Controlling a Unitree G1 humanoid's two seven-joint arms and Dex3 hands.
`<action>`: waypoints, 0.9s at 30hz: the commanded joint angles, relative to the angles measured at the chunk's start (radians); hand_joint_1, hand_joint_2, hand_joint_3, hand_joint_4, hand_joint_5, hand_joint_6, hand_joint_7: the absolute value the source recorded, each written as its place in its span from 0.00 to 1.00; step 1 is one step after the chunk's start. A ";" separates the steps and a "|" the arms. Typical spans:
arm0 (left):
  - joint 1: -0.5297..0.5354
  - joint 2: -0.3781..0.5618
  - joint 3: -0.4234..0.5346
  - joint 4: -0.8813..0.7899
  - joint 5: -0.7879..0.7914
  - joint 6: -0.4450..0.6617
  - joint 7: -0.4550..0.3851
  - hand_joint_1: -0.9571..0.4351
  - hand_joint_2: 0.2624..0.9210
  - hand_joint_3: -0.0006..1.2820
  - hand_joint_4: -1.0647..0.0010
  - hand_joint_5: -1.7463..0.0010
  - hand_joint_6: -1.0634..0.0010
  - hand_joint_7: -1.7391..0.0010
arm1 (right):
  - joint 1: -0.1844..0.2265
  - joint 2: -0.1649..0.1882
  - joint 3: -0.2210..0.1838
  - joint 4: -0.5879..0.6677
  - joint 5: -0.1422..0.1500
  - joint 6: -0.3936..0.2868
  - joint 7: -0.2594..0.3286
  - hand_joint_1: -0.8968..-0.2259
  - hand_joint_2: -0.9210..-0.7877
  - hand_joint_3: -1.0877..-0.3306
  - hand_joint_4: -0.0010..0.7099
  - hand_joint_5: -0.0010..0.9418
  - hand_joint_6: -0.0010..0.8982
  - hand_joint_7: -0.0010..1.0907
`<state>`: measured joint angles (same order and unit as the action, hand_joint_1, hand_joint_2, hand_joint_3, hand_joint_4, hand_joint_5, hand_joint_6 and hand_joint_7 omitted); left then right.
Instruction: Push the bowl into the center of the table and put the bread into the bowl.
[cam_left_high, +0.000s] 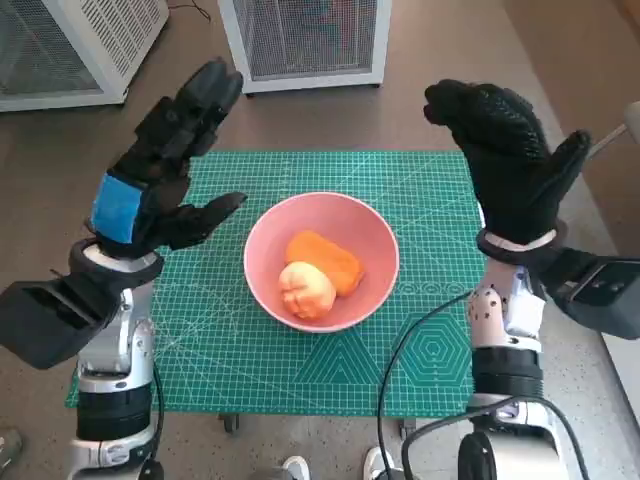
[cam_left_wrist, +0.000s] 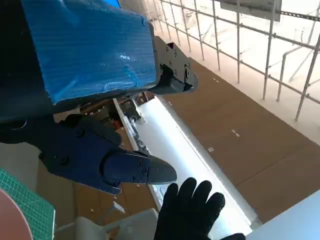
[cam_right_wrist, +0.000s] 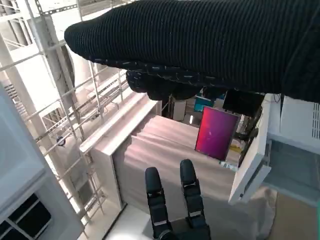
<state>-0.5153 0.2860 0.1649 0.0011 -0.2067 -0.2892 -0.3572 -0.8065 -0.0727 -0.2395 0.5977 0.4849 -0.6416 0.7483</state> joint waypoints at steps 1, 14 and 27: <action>-0.020 -0.002 -0.012 0.014 0.013 -0.012 0.008 0.30 1.00 0.21 0.72 0.99 0.67 0.97 | 0.025 -0.008 0.005 -0.011 -0.015 0.013 -0.017 0.59 0.00 0.80 0.47 0.01 0.55 0.01; -0.027 -0.013 -0.024 0.014 -0.009 0.011 0.000 0.30 1.00 0.21 0.72 0.99 0.67 0.97 | 0.031 -0.009 0.012 -0.028 -0.022 0.016 -0.035 0.59 0.00 0.80 0.47 0.00 0.55 0.01; -0.013 -0.046 -0.049 -0.009 0.052 -0.008 0.063 0.32 1.00 0.21 0.76 1.00 0.70 0.97 | 0.042 0.001 0.029 -0.047 -0.023 0.031 -0.036 0.60 0.00 0.80 0.48 0.01 0.53 0.01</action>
<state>-0.5263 0.2501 0.1239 0.0144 -0.1752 -0.2785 -0.3164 -0.7912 -0.0754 -0.2197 0.5566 0.4673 -0.6265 0.7141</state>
